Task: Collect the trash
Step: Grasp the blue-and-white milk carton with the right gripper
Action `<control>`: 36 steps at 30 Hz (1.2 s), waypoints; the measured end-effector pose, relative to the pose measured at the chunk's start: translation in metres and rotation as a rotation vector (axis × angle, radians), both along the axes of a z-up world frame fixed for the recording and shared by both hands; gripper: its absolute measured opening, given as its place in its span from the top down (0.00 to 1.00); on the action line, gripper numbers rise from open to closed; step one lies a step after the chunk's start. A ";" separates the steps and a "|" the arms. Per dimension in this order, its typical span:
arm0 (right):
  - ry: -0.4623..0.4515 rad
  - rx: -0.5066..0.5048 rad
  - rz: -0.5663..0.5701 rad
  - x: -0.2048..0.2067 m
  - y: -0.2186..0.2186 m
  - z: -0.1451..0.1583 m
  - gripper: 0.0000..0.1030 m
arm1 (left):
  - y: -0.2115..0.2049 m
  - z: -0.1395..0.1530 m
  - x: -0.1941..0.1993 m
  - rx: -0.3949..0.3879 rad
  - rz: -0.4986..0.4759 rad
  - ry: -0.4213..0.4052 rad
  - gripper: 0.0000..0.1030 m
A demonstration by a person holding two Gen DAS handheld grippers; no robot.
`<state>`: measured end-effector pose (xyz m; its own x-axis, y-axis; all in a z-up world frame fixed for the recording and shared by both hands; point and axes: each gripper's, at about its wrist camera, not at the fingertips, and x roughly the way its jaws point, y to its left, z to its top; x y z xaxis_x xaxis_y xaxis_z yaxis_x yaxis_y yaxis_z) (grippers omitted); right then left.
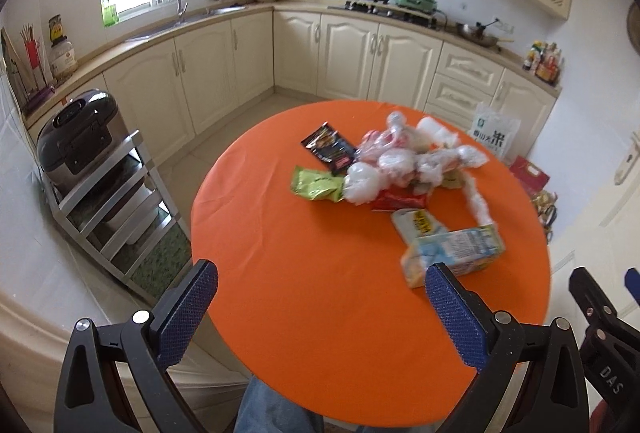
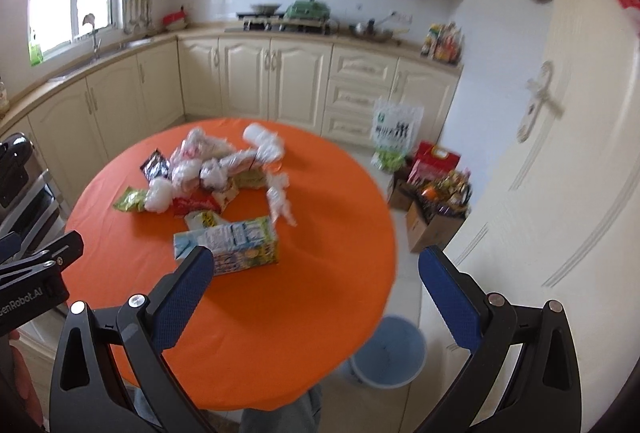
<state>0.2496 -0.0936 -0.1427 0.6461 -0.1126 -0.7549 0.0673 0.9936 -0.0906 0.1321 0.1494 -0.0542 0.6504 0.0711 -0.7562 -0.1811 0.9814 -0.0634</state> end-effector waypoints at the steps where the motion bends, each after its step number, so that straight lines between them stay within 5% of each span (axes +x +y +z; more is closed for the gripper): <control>1: 0.037 0.023 0.002 0.010 0.003 -0.010 0.00 | 0.006 -0.005 0.006 -0.002 -0.001 0.014 0.02; 7: 0.229 0.180 -0.069 0.064 0.016 -0.068 0.00 | 0.039 -0.029 0.034 -0.005 -0.002 0.089 0.02; 13: 0.325 0.360 -0.216 0.092 0.015 -0.098 0.00 | 0.066 -0.044 0.049 -0.036 -0.014 0.119 0.02; 26: 0.324 0.349 -0.338 0.126 0.030 -0.114 0.00 | 0.073 -0.069 0.093 -0.029 -0.038 0.134 0.02; 32: 0.441 0.334 -0.366 0.148 0.038 -0.135 0.00 | 0.067 -0.087 0.112 -0.056 -0.047 0.166 0.02; 36: 0.430 0.264 -0.306 0.146 0.046 -0.129 0.14 | 0.070 -0.093 0.116 -0.055 -0.040 0.184 0.02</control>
